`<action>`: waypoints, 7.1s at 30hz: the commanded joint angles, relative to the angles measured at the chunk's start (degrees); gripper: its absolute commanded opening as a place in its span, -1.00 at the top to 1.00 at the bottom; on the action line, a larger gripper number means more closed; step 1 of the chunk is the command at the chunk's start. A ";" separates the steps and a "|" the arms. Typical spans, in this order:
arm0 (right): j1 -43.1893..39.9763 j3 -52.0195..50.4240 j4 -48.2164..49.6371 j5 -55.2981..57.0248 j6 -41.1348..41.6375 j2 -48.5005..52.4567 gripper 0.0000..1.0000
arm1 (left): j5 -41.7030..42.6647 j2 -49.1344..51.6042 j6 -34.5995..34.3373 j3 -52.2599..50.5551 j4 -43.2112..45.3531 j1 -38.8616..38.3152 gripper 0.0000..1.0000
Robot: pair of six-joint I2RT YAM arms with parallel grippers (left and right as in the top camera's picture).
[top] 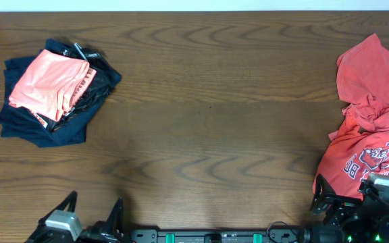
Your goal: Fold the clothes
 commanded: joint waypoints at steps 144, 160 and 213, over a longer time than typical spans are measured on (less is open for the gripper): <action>1.07 -50.97 66.10 -9.53 -14.19 -11.39 -0.98 | -6.88 0.00 0.33 -54.38 59.87 8.37 -0.96; 1.07 -50.97 66.12 -9.53 -14.19 -11.39 -0.98 | -6.88 0.00 0.33 -54.38 59.87 8.37 -0.96; 1.07 -50.97 66.12 -9.53 -14.19 -11.39 -0.98 | -6.88 0.00 0.33 -54.38 59.87 8.37 -0.96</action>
